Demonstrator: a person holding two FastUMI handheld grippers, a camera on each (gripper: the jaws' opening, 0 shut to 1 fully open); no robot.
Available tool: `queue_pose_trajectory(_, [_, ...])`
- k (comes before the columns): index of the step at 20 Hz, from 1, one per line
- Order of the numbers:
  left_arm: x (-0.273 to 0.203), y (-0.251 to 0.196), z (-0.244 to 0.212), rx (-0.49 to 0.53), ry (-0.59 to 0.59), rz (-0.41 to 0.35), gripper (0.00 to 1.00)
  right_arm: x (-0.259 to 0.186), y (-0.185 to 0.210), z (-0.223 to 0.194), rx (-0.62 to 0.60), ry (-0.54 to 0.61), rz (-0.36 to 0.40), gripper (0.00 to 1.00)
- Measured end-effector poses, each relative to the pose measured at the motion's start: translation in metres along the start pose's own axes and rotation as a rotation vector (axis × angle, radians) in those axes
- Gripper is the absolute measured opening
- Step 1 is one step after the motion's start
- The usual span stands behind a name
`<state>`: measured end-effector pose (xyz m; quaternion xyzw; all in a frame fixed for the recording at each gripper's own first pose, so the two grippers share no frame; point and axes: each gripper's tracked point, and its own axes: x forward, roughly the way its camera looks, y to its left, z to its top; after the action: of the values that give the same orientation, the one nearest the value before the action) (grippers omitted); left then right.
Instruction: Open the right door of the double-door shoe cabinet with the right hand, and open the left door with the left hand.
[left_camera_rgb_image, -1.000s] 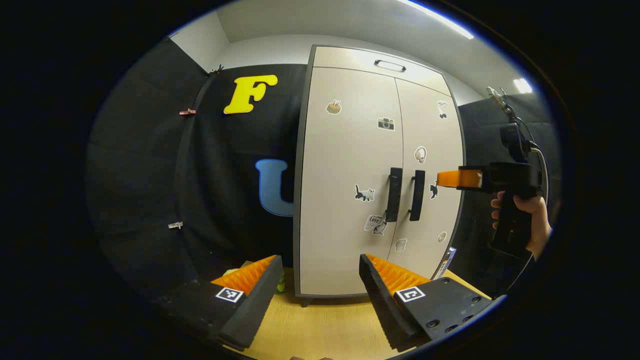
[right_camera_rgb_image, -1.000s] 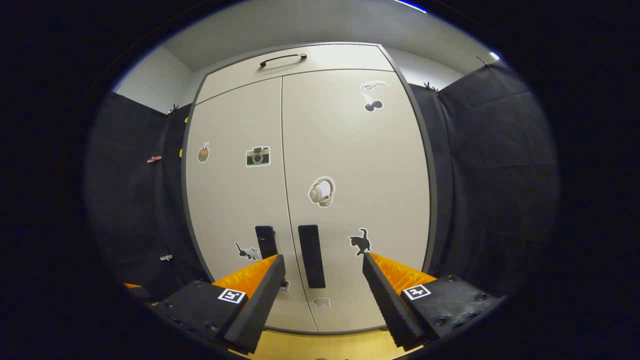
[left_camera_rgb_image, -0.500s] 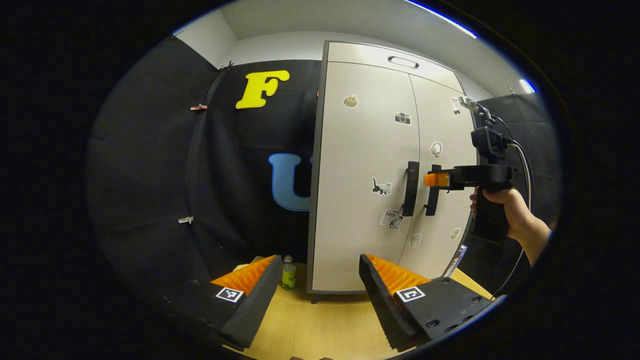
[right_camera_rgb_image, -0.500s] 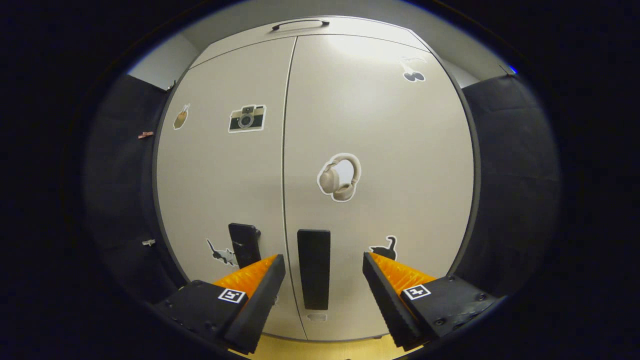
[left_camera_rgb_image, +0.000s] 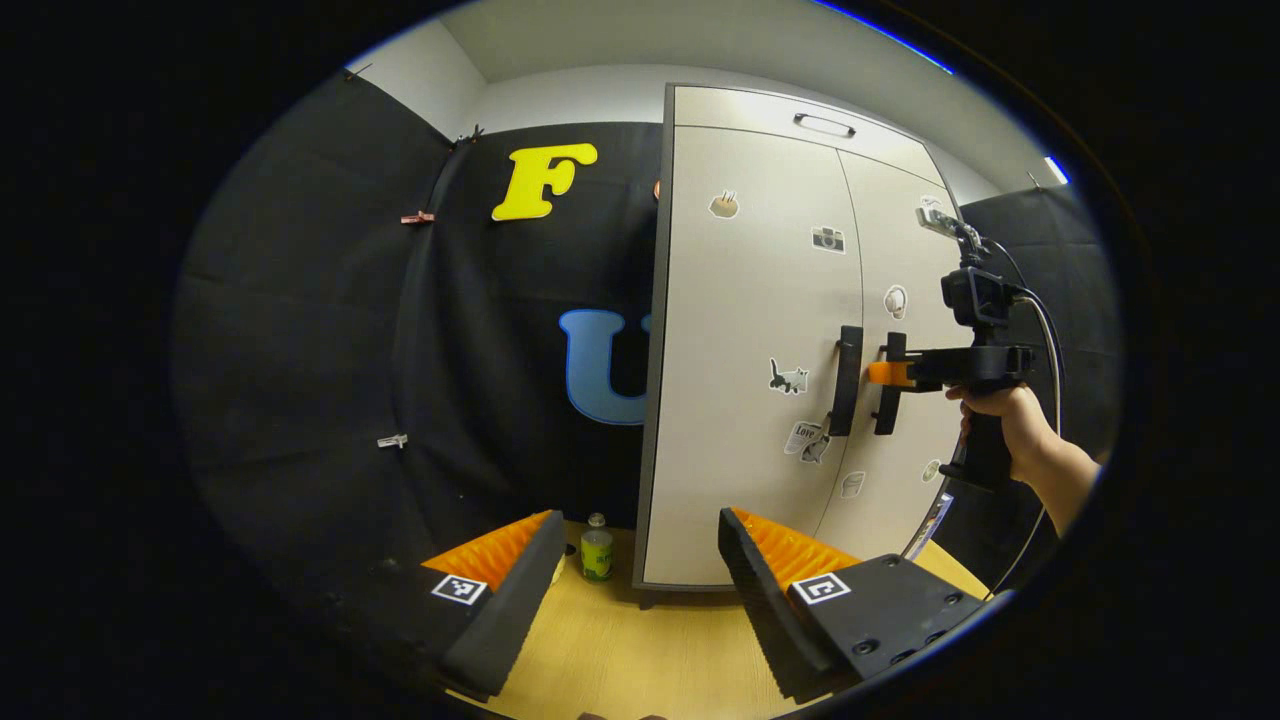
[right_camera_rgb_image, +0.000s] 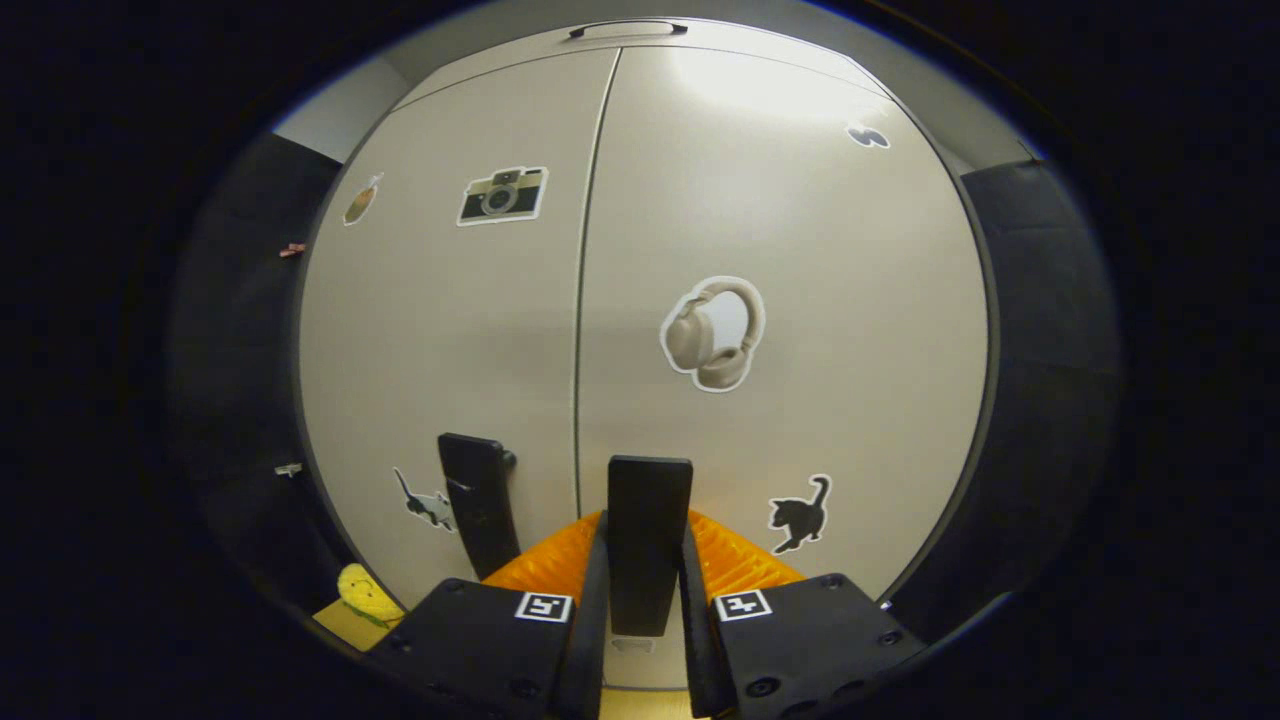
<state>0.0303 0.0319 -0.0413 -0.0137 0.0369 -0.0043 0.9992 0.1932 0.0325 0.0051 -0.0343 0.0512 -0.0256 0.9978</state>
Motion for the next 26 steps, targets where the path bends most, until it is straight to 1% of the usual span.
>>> queue_pose_trajectory(2, [0.000, -0.002, 0.001, 0.002, -0.002, -0.004, 0.95, -0.004, 0.000, 0.003, 0.028, 0.007, 0.020, 0.36])
queue_pose_trajectory(3, [-0.001, -0.003, 0.003, 0.004, -0.004, -0.007, 0.95, -0.003, 0.001, 0.001, 0.035, 0.011, 0.029, 0.32])
queue_pose_trajectory(4, [-0.001, -0.004, 0.002, 0.007, -0.004, -0.011, 0.95, -0.002, 0.000, -0.002, 0.030, 0.016, 0.033, 0.31])
queue_pose_trajectory(6, [-0.002, -0.007, 0.002, 0.012, -0.004, -0.021, 0.95, -0.004, 0.001, 0.002, 0.012, 0.026, 0.045, 0.20])
queue_pose_trajectory(7, [-0.003, -0.008, 0.003, 0.014, -0.004, -0.026, 0.95, -0.004, 0.002, -0.001, 0.017, 0.030, 0.054, 0.17])
queue_pose_trajectory(8, [-0.004, -0.010, 0.004, 0.016, -0.005, -0.033, 0.95, -0.007, 0.002, 0.000, 0.033, 0.042, 0.067, 0.16])
queue_pose_trajectory(9, [-0.004, -0.011, 0.005, 0.016, -0.007, -0.040, 0.95, -0.009, 0.002, -0.001, 0.043, 0.046, 0.077, 0.11])
queue_pose_trajectory(14, [-0.012, -0.027, 0.007, 0.013, -0.015, -0.107, 0.95, -0.036, -0.003, -0.003, 0.067, 0.045, 0.098, 0.11])
queue_pose_trajectory(21, [-0.025, -0.054, 0.021, 0.005, -0.046, -0.238, 0.95, -0.072, -0.023, -0.005, 0.060, 0.040, 0.041, 0.11])
queue_pose_trajectory(23, [-0.028, -0.059, 0.026, -0.006, -0.057, -0.246, 0.95, -0.078, -0.030, -0.007, 0.032, 0.044, 0.037, 0.11])
queue_pose_trajectory(26, [-0.034, -0.067, 0.027, -0.019, -0.060, -0.234, 0.95, -0.089, -0.043, -0.007, -0.007, 0.042, 0.041, 0.11])
